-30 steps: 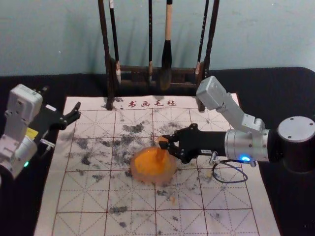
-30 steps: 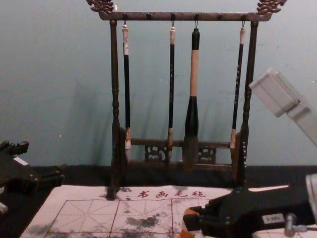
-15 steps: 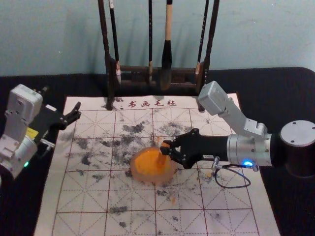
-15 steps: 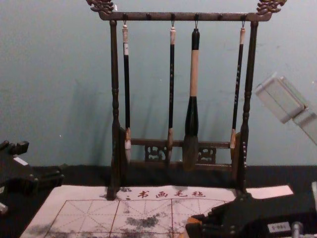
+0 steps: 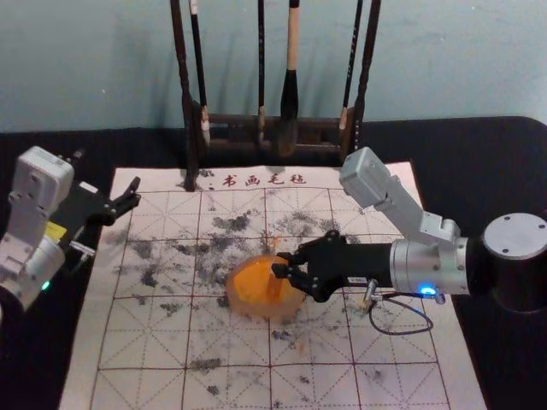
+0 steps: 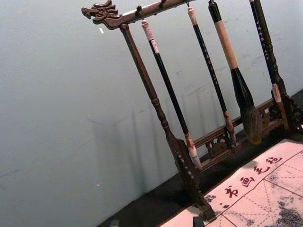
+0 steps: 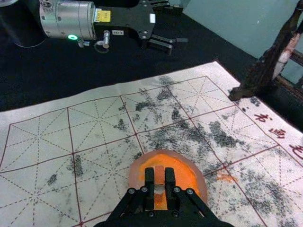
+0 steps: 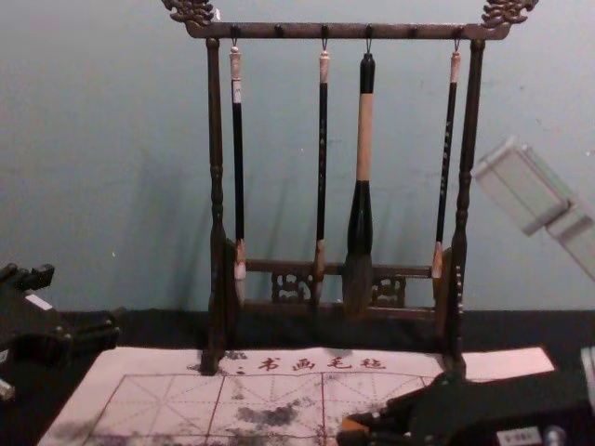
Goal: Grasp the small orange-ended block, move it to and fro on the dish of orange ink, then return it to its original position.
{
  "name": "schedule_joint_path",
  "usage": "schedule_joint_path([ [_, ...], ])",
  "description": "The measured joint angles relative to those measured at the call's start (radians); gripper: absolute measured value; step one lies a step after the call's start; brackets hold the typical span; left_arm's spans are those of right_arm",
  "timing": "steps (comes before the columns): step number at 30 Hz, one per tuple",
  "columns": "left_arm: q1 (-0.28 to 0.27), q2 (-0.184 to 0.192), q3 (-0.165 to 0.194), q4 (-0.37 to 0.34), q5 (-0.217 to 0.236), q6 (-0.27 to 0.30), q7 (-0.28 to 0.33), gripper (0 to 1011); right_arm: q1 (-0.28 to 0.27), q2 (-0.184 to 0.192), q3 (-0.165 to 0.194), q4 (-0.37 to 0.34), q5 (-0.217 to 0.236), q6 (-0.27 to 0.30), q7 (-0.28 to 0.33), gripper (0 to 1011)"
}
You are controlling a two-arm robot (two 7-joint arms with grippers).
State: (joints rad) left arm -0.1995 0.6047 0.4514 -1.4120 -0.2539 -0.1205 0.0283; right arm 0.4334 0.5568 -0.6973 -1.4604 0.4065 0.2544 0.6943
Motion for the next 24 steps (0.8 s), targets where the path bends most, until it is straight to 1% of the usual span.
schedule_joint_path([
  [10,0.0,0.0,0.0,0.0,0.0,0.0,0.0,1002,0.014,-0.022,-0.015,0.015,0.002,0.006,0.002,129],
  [15,0.0,0.0,0.0,0.0,0.0,0.0,0.0,1001,0.027,-0.044,-0.022,0.031,0.008,0.009,0.001,129],
  [24,0.0,0.0,0.0,0.0,0.0,0.0,0.0,1001,0.046,-0.072,-0.034,0.059,0.008,0.01,-0.004,130],
])
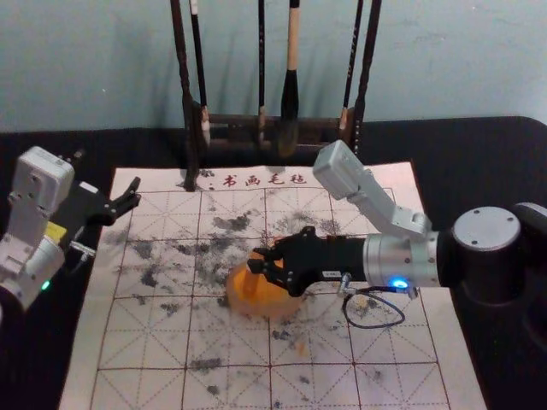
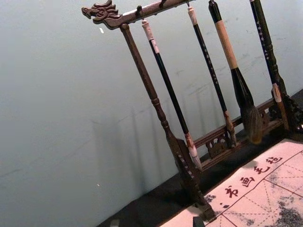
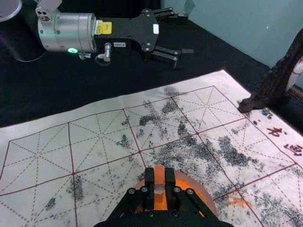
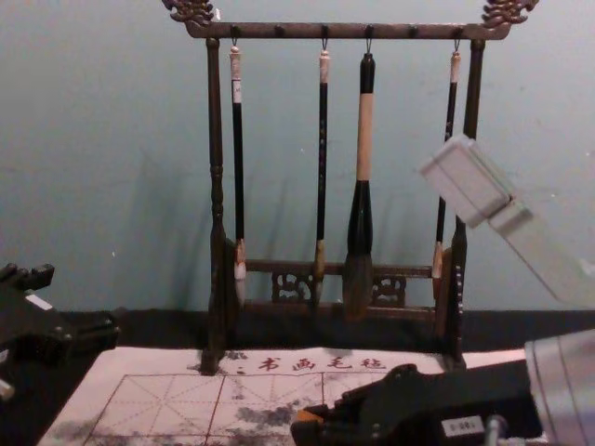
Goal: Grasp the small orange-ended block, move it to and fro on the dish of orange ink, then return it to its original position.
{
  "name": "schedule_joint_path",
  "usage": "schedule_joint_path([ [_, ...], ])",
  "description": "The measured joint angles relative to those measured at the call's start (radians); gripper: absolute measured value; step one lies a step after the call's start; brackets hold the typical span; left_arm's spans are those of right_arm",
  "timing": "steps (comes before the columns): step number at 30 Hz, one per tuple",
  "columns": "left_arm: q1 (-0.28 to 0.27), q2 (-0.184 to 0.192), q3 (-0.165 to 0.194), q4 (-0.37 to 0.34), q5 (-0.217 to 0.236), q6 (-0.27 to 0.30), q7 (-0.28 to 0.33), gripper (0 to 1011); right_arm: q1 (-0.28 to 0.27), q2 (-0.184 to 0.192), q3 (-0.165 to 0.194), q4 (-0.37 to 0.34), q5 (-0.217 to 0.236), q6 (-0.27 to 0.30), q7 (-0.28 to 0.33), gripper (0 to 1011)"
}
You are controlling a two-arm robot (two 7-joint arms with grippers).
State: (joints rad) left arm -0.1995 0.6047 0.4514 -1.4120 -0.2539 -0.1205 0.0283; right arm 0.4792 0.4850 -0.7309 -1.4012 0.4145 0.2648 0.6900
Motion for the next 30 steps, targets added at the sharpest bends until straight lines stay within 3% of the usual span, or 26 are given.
schedule_joint_path([
  [12,0.0,0.0,0.0,0.0,0.0,0.0,0.0,1001,0.019,-0.024,-0.009,0.036,-0.008,-0.002,-0.006,129],
  [30,0.0,0.0,0.0,0.0,0.0,0.0,0.0,1001,0.026,-0.028,0.012,0.056,-0.015,-0.004,-0.024,129],
])
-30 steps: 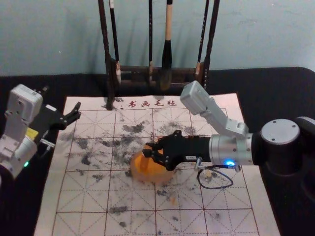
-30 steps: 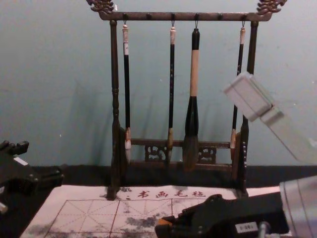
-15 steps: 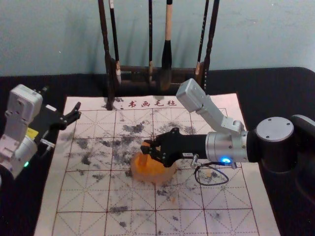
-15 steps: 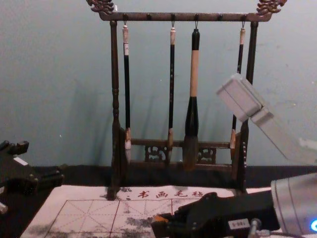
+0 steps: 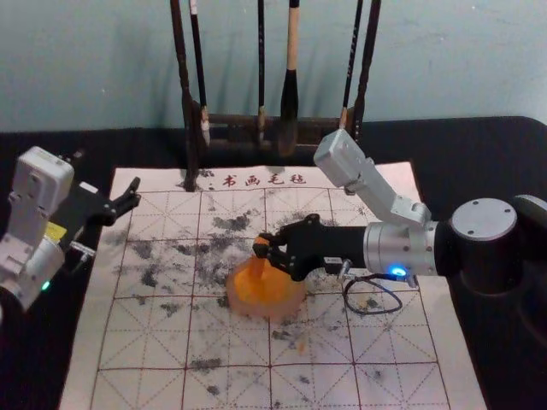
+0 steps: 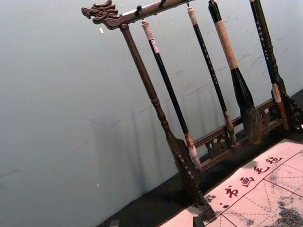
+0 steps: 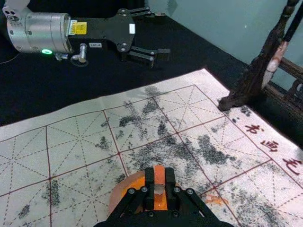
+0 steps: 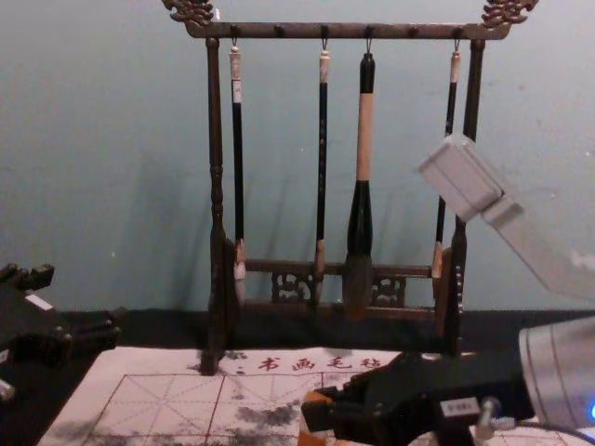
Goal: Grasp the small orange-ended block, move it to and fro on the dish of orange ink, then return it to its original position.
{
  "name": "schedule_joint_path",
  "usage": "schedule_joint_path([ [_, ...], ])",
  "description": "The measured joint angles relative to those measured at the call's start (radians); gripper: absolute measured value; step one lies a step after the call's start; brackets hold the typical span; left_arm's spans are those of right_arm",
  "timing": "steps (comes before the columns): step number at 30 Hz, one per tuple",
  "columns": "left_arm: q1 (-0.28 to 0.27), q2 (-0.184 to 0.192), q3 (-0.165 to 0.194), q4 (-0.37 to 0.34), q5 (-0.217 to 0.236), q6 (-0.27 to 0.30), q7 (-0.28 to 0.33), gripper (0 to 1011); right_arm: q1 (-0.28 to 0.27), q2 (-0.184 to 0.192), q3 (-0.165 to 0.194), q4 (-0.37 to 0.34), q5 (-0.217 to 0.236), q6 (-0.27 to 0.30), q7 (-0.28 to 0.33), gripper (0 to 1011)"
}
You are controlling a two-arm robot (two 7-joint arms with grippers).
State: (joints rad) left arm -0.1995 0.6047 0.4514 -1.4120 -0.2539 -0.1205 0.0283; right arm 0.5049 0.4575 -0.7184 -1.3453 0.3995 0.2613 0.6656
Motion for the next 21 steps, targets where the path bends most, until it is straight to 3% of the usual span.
schedule_joint_path([
  [21,0.0,0.0,0.0,0.0,0.0,0.0,0.0,1001,-0.025,0.036,0.027,-0.03,0.002,0.0,-0.01,129],
])
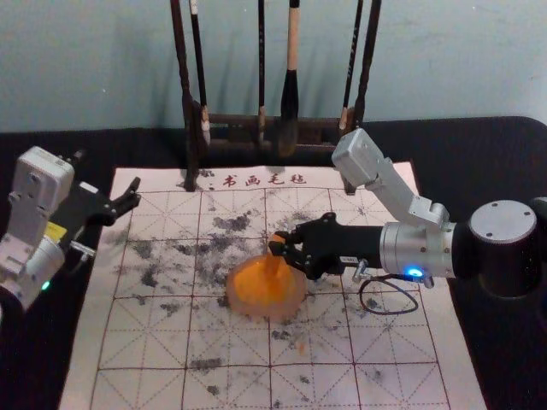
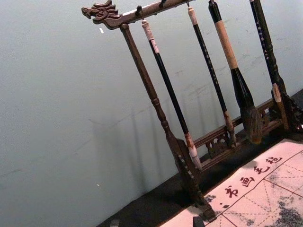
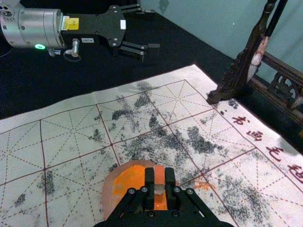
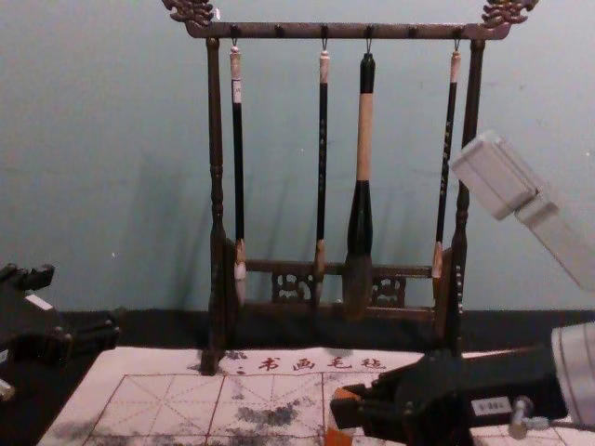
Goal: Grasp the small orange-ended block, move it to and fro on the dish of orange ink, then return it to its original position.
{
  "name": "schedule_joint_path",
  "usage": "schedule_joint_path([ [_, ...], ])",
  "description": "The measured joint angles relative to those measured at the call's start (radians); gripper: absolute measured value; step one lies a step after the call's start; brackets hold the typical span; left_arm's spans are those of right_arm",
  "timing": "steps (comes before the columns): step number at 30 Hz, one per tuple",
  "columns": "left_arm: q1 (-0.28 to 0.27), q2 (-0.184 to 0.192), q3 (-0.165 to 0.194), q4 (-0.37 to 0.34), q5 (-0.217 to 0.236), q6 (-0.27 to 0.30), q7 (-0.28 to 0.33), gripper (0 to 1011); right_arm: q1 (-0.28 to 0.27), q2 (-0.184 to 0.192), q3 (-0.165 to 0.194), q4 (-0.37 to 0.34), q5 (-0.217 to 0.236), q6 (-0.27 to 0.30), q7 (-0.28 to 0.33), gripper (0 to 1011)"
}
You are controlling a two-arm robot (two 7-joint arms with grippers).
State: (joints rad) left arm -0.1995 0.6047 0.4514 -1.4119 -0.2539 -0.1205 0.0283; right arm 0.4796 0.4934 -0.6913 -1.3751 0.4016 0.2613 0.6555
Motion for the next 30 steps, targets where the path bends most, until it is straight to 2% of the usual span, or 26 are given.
schedule_joint_path([
  [30,0.0,0.0,0.0,0.0,0.0,0.0,0.0,1001,-0.051,0.054,0.007,-0.078,0.009,-0.004,0.017,129],
])
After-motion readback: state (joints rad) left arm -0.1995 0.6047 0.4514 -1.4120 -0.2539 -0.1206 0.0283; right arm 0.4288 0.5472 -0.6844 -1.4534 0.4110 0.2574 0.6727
